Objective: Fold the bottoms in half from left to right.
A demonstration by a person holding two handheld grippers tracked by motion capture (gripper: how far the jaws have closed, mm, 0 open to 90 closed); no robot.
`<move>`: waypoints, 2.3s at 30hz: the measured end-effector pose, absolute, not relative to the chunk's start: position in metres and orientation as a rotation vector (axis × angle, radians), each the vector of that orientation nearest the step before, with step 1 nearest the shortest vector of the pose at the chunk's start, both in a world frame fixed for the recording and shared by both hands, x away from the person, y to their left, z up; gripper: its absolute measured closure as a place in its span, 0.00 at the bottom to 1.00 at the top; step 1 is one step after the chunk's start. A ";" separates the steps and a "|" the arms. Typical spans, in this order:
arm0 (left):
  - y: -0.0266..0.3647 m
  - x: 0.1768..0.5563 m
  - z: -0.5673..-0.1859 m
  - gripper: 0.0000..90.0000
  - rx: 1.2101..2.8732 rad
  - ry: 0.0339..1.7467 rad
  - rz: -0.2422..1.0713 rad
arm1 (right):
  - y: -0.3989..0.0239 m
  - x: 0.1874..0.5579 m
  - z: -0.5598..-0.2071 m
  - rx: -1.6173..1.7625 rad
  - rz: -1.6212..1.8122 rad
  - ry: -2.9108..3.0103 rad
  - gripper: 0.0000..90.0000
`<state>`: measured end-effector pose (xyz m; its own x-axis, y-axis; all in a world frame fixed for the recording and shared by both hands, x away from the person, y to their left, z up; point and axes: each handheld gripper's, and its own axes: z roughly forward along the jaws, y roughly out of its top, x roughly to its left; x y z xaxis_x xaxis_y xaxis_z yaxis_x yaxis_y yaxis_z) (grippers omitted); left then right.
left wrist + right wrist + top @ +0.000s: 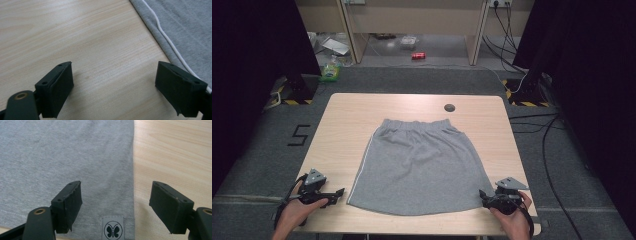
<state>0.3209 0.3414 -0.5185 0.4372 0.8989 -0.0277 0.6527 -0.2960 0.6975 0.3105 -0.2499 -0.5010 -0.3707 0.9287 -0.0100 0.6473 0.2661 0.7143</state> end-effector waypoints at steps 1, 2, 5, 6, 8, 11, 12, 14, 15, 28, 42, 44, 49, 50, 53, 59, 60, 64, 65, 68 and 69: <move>0.341 0.321 -0.519 0.15 2.050 1.299 0.496 | -0.250 0.310 -0.501 1.425 0.879 2.113 0.29; 0.341 0.321 -0.519 0.15 2.050 1.299 0.496 | -0.250 0.310 -0.501 1.425 0.880 2.113 0.29; 0.341 0.322 -0.518 0.15 2.049 1.304 0.497 | -0.249 0.310 -0.500 1.428 0.882 2.107 0.29; 0.340 0.322 -0.518 0.15 2.046 1.306 0.499 | -0.249 0.310 -0.500 1.427 0.885 2.106 0.29; 0.340 0.324 -0.518 0.16 2.040 1.304 0.497 | -0.248 0.310 -0.500 1.430 0.889 2.102 0.29; 0.340 0.326 -0.518 0.16 2.032 1.308 0.495 | -0.248 0.310 -0.499 1.428 0.894 2.097 0.29; 0.340 0.327 -0.518 0.17 2.026 1.309 0.487 | -0.247 0.310 -0.498 1.424 0.897 2.094 0.29; 0.340 0.329 -0.516 0.20 2.001 1.305 0.465 | -0.247 0.310 -0.497 1.418 0.908 2.090 0.29; 0.340 0.330 -0.515 0.20 1.992 1.306 0.465 | -0.246 0.309 -0.497 1.421 0.914 2.084 0.29; 0.329 0.362 -0.500 0.24 1.900 1.293 0.453 | -0.240 0.310 -0.493 1.414 0.956 2.073 0.29; 0.310 0.414 -0.481 0.31 1.856 1.288 0.416 | -0.239 0.310 -0.493 1.411 0.966 2.073 0.29; 0.309 0.417 -0.480 0.31 1.857 1.289 0.414 | -0.239 0.310 -0.493 1.410 0.966 2.074 0.29; 0.300 0.435 -0.477 0.34 1.858 1.299 0.407 | -0.239 0.310 -0.494 1.408 0.969 2.076 0.29; 0.297 0.442 -0.477 0.34 1.862 1.302 0.407 | -0.238 0.310 -0.494 1.407 0.970 2.076 0.29; 0.291 0.454 -0.474 0.36 1.863 1.309 0.403 | -0.238 0.310 -0.494 1.403 0.969 2.076 0.29; 0.273 0.477 -0.465 0.43 1.891 1.293 0.410 | -0.237 0.311 -0.494 1.405 0.968 2.082 0.29; 0.269 0.481 -0.464 0.44 1.897 1.290 0.409 | -0.237 0.311 -0.494 1.404 0.968 2.082 0.29; 0.257 0.496 -0.463 0.47 1.911 1.296 0.408 | -0.237 0.311 -0.494 1.400 0.971 2.087 0.29; 0.254 0.500 -0.464 0.47 1.918 1.297 0.410 | -0.237 0.311 -0.494 1.400 0.971 2.085 0.29; 0.250 0.506 -0.464 0.49 1.924 1.303 0.418 | -0.237 0.310 -0.494 1.402 0.973 2.083 0.29; 0.248 0.510 -0.465 0.50 1.928 1.307 0.421 | -0.237 0.310 -0.494 1.401 0.974 2.084 0.29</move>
<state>0.5102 0.2483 -0.4646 0.4232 0.8955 -0.1380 0.6465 -0.1918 0.7384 0.3103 -0.2370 -0.4939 -0.3869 0.9218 0.0228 0.6086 0.2367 0.7573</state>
